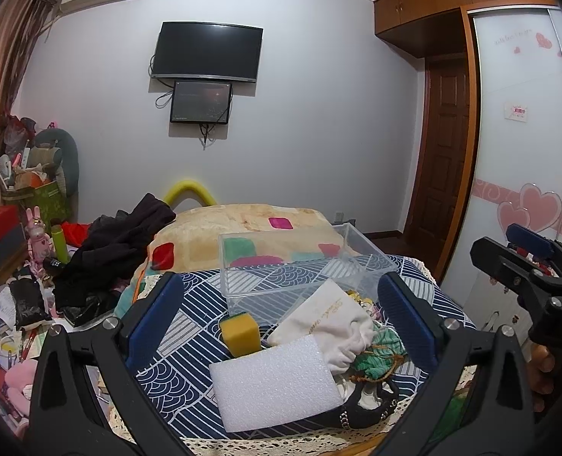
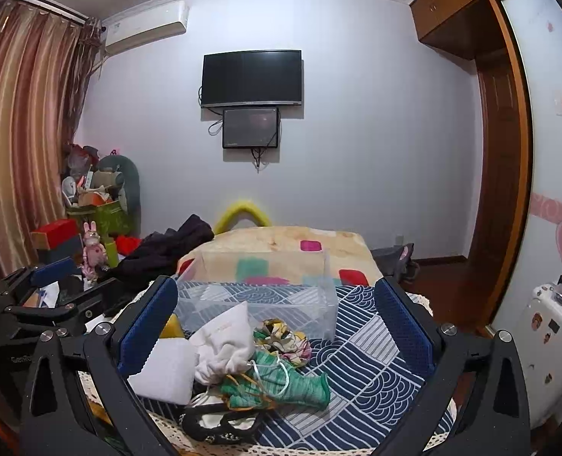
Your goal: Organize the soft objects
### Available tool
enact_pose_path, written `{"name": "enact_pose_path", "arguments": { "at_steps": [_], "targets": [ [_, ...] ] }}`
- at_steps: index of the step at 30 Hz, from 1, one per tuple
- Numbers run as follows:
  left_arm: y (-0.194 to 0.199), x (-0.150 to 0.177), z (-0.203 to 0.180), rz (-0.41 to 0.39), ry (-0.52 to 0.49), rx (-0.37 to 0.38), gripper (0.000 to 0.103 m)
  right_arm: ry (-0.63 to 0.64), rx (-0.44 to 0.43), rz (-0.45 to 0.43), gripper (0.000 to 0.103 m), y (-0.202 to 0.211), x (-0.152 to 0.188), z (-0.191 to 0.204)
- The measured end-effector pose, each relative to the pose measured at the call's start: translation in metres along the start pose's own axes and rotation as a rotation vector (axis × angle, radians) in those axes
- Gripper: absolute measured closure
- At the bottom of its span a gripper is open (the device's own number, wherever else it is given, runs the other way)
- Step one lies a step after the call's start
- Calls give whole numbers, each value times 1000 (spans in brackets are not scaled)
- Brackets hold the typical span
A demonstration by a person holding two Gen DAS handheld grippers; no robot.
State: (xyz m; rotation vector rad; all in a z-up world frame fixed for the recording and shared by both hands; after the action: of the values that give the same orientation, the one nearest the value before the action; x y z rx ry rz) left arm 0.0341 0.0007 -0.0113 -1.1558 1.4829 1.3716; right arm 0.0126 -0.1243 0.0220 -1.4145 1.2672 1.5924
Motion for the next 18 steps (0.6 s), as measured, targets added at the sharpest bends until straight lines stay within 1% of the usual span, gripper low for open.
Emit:
{"name": "enact_pose_path", "arguments": {
  "at_steps": [18],
  "targets": [
    [1, 0, 1, -4, -1, -4, 0, 0, 0, -3, 0, 1, -1, 1]
  ]
}}
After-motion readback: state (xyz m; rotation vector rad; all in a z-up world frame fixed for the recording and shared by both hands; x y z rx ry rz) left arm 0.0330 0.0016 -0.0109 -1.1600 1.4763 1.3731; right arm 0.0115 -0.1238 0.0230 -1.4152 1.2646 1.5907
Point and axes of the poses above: each gripper's, at about its wrist camera, not at the fingertips, and y roughly against the way its jaws point, z to its left, x to its underside, the point moved 4 cm from there along -y, roughly the way its jaws point, and after that the axes turned 1 degree about -z, right-handed, at the moved point
